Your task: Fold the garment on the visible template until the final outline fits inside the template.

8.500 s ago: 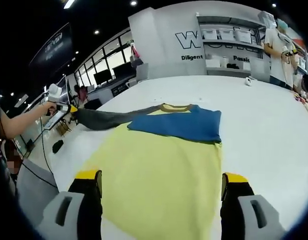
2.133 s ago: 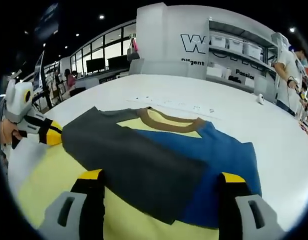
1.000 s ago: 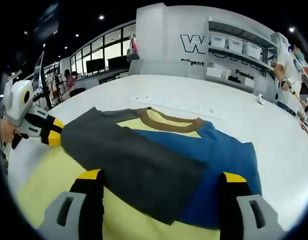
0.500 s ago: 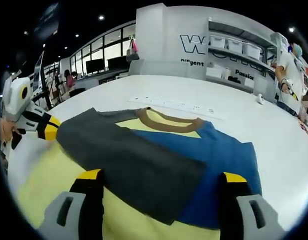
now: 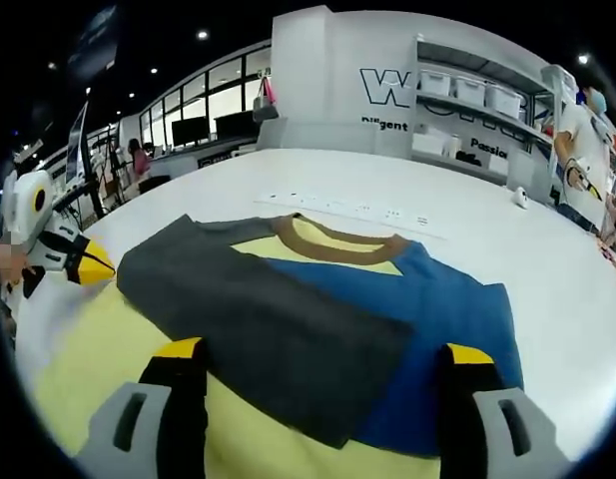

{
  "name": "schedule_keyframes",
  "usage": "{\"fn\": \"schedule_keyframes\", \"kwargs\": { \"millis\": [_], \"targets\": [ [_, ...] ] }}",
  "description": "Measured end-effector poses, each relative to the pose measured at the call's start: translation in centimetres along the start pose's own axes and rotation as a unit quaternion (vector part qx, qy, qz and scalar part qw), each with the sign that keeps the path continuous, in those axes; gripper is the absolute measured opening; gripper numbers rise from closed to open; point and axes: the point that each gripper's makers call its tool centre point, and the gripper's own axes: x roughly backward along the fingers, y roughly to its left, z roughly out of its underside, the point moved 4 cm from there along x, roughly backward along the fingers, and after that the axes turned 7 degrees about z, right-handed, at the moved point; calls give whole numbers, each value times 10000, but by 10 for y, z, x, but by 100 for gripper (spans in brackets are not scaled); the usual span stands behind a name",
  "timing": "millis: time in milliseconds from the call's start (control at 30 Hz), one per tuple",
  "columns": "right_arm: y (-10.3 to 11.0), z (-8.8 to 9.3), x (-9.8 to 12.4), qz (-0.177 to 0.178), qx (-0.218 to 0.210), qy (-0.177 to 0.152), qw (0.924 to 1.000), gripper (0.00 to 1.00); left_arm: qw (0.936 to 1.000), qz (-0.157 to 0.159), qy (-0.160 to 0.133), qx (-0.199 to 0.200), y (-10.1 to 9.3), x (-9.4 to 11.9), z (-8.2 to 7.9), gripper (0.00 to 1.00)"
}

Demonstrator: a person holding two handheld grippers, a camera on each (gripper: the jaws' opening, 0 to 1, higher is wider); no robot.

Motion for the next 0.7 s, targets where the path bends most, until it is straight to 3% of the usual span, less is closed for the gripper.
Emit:
{"fn": "schedule_keyframes", "kwargs": {
  "millis": [200, 400, 700],
  "targets": [
    [0, 0, -1, -5, 1, 0, 10000, 96, 9988, -30, -177, 450, 2, -5, -7, 1],
    [-1, 0, -2, -16, 5, -2, 10000, 96, 9982, -92, -111, 582, 3, -18, -5, 16],
    [-3, 0, -4, -21, 7, -9, 10000, 96, 9961, -3, -171, 870, 7, -26, -7, 8]
  ]
}}
